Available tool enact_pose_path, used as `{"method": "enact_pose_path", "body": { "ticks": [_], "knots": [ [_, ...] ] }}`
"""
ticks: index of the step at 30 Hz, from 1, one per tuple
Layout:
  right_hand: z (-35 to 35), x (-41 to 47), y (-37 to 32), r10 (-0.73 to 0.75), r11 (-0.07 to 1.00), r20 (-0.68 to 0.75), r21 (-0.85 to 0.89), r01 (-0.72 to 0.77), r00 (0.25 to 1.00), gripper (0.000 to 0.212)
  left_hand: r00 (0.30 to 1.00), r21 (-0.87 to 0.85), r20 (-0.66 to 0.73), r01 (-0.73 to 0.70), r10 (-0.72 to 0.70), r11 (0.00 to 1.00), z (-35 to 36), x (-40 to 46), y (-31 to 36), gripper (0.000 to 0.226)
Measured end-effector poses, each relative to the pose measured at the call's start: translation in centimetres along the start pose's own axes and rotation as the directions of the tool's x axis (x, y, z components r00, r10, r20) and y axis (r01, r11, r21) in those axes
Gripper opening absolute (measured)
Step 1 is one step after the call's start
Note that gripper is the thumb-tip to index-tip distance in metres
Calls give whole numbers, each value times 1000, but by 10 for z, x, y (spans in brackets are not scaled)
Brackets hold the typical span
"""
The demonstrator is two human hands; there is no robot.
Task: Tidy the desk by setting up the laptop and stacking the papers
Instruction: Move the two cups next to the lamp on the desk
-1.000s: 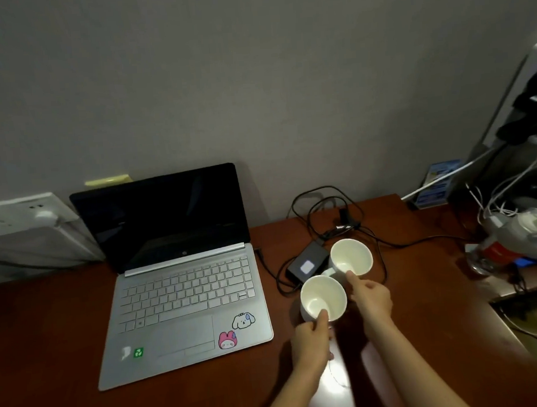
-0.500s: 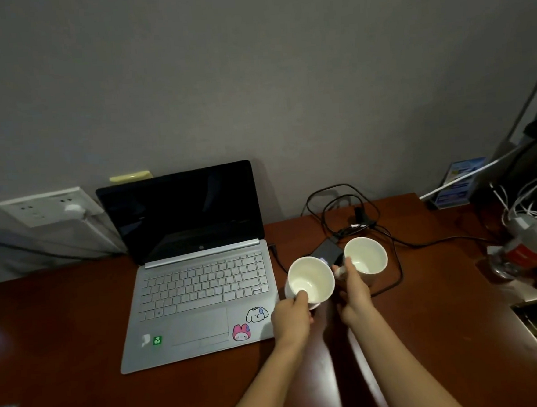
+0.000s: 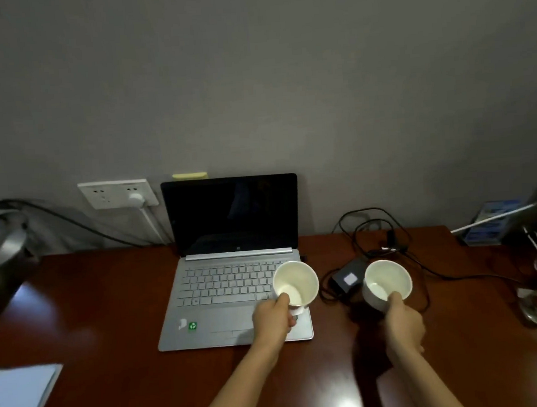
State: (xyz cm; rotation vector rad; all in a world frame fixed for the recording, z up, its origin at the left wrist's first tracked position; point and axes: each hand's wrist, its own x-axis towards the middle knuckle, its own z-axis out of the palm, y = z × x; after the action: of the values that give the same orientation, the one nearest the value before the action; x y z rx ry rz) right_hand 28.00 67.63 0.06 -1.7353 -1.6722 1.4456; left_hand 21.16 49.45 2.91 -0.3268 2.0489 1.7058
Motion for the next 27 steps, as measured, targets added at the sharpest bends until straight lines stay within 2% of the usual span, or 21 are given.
{"method": "enact_pose_path", "body": {
  "ticks": [3, 5, 9, 12, 17, 22, 27],
  "knots": [
    [20, -39, -10, -118, 990, 103, -62, 125, 988, 42, 999, -36, -50, -14, 12, 999, -41, 9, -4, 24],
    [40, -68, -13, -165, 981, 237, -60, 184, 957, 41, 993, -30, -115, -14, 11, 999, -76, 16, -10, 20],
    [88, -132, -8, -189, 961, 513, -76, 264, 837, 32, 953, -38, -301, 33, -43, 999, -160, 39, -27, 27],
    [128, -185, -4, -196, 933, 627, -117, 339, 754, 34, 908, -96, -406, 69, -102, 993, -229, 54, -41, 32],
    [194, -258, 4, -186, 919, 728, -110, 380, 660, 41, 881, -201, -447, 68, -153, 977, -332, 76, -58, 32],
    [267, -315, 13, -161, 888, 781, -151, 434, 603, 36, 854, -328, -481, 35, -199, 944, -420, 96, -70, 29],
    [333, -354, 14, -99, 882, 822, -188, 431, 562, 31, 827, -365, -503, 59, -250, 929, -477, 119, -76, 27]
  ]
}}
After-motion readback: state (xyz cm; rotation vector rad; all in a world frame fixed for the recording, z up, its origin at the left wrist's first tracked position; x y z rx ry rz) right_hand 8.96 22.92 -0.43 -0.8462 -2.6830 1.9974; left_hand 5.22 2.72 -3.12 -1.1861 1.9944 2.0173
